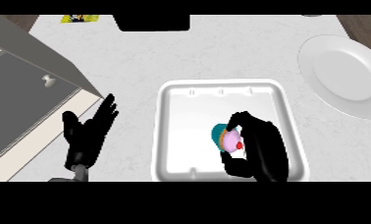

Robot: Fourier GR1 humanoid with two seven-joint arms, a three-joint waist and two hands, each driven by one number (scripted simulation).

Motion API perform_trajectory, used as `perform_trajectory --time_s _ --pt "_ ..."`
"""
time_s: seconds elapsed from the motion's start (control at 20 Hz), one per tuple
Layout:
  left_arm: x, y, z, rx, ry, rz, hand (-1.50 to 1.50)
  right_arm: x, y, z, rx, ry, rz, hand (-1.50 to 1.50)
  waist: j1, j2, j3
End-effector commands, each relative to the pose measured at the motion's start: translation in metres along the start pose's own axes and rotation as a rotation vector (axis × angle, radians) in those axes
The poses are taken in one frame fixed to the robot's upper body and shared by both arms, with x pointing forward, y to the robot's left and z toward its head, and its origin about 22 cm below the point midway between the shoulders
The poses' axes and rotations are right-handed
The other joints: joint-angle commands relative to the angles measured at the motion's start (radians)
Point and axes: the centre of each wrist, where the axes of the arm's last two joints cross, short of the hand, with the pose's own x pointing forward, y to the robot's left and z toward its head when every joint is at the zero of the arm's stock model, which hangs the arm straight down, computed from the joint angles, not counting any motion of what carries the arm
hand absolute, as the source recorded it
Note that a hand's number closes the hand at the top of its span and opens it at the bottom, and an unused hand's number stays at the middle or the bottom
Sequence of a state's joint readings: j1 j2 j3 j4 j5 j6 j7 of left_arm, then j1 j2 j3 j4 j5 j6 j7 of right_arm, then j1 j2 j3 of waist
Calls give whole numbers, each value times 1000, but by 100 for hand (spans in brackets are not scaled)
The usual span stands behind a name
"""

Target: Pick the cupcake from the tray and place it in the plate

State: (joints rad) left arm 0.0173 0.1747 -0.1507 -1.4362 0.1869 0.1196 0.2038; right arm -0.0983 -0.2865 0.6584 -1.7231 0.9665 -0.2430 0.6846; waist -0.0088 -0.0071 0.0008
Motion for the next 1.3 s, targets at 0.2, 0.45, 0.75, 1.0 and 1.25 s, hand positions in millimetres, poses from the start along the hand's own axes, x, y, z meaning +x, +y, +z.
perform_trajectory --time_s 0.2,0.45,0.75,1.0,1.25 --pt "3 3 7 27 8 13 0 -16 -59 13 -355 -18 -159 150 -1 3 0" --pt "-4 -2 0 1 7 -10 0 -51 -70 -5 -495 91 -306 150 4 9 0" --pt "5 -1 2 -17 -8 0 0 -95 -76 -6 -605 169 -447 150 7 7 1" --pt "1 5 -1 -14 4 1 0 -161 -106 -46 -697 189 -409 150 17 10 2" --pt "-1 -3 1 -27 9 -24 0 -204 -105 -79 -792 242 -357 150 26 11 1"
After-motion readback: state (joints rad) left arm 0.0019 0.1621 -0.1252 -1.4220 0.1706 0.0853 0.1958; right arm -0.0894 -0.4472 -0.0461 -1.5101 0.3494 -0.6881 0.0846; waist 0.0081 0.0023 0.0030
